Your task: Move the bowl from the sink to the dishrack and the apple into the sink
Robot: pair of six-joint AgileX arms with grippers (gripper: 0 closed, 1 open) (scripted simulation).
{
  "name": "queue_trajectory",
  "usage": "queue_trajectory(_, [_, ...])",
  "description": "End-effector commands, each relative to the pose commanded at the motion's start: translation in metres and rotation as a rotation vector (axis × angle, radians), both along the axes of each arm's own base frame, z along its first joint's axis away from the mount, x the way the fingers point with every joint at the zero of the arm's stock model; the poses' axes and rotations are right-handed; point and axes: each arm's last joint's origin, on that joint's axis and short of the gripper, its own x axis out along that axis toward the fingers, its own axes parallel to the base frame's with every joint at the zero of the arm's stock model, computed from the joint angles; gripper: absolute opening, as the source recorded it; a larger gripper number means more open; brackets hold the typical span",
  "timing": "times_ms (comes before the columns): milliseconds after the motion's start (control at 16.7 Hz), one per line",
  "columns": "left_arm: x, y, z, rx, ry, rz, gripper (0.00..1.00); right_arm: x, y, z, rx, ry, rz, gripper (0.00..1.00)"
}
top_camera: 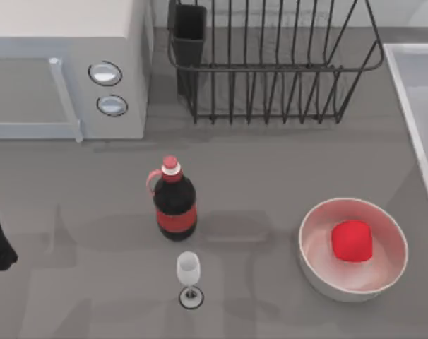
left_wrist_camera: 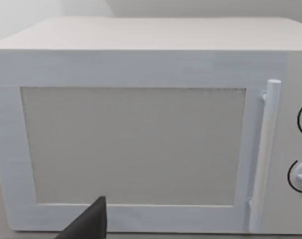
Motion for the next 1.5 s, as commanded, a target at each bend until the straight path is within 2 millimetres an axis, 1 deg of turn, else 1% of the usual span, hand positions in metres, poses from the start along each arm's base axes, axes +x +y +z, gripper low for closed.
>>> queue_trajectory(360, [0.000,0.000,0.000,0.000,0.000,0.000,1.00,0.000,0.000,0.000,0.000,0.000,0.000,0.02])
queue_trajectory(420, [0.000,0.000,0.000,0.000,0.000,0.000,1.00,0.000,0.000,0.000,0.000,0.000,0.000,0.00])
queue_trajectory(840, [0.000,0.000,0.000,0.000,0.000,0.000,1.00,0.000,0.000,0.000,0.000,0.000,0.000,0.00])
queue_trajectory(1020, [0.000,0.000,0.000,0.000,0.000,0.000,1.00,-0.002,0.000,0.007,0.000,-0.002,0.003,0.00])
queue_trajectory(1080, [0.000,0.000,0.000,0.000,0.000,0.000,1.00,-0.005,-0.004,0.014,0.002,0.001,0.003,0.00])
queue_trajectory(1140, [0.000,0.000,0.000,0.000,0.000,0.000,1.00,-0.011,-0.009,0.026,0.004,0.005,0.004,0.00])
queue_trajectory(1260, [0.000,0.000,0.000,0.000,0.000,0.000,1.00,-0.030,-0.021,0.059,0.007,0.010,0.005,0.00])
queue_trajectory(1380, [0.000,0.000,0.000,0.000,0.000,0.000,1.00,-0.058,-0.032,0.106,0.006,0.005,0.006,0.00])
queue_trajectory(1500, [0.000,0.000,0.000,0.000,0.000,0.000,1.00,-0.096,-0.040,0.159,-0.002,-0.008,0.007,0.00])
